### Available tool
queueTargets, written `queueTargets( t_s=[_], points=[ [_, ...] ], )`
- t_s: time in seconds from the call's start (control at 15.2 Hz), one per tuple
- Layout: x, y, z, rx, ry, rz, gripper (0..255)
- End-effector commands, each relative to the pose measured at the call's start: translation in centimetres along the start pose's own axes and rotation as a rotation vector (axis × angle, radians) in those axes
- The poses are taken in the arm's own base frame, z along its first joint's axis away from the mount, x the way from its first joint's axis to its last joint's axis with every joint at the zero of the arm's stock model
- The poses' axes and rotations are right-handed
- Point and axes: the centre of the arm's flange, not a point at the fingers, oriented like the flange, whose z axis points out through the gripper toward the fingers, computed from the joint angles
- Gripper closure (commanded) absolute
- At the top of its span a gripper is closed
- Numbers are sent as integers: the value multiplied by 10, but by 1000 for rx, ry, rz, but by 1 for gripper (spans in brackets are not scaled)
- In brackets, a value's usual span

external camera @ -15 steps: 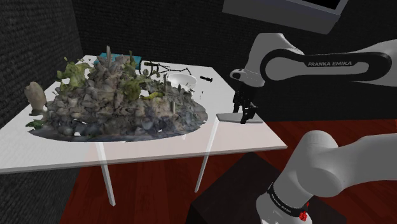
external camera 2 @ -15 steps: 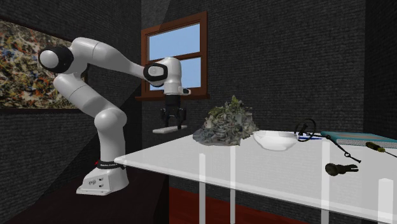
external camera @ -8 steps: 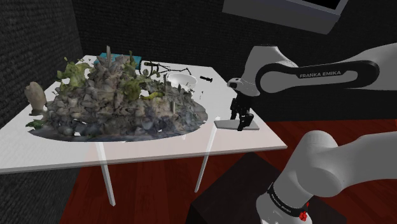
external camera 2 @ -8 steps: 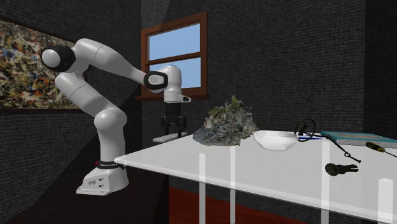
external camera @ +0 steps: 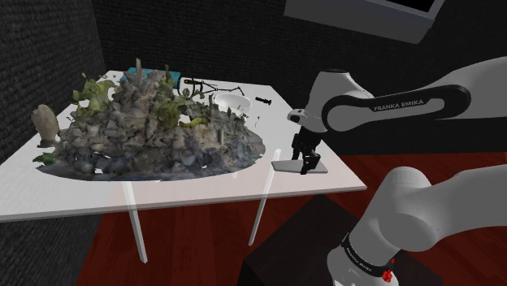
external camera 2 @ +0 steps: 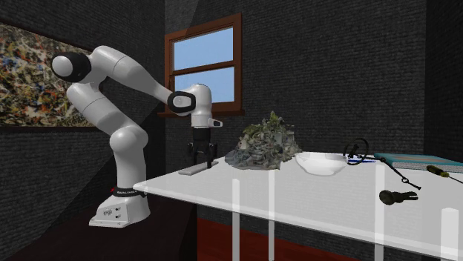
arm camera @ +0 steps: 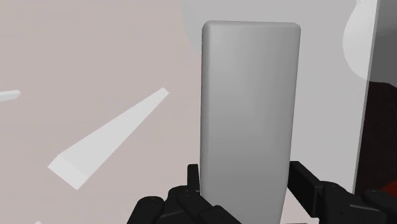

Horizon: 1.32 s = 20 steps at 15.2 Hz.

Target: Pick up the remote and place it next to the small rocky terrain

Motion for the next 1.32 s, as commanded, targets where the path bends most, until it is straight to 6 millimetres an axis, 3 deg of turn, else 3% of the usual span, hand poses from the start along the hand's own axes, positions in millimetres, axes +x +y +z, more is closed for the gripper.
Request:
queueTargets(
  t_s=[0.0, 0.33, 0.4, 0.73, 0.99, 1.25],
  points=[
    [0, 0, 1, -1, 0, 0, 255],
    [0, 0, 1, -1, 0, 0, 255],
    [0, 0, 1, -1, 0, 0, 0],
    [0, 0, 1, -1, 0, 0, 0],
    [0, 0, -49, -1, 0, 0, 0],
    [0, 0, -49, -1, 0, 0, 0]
  ],
)
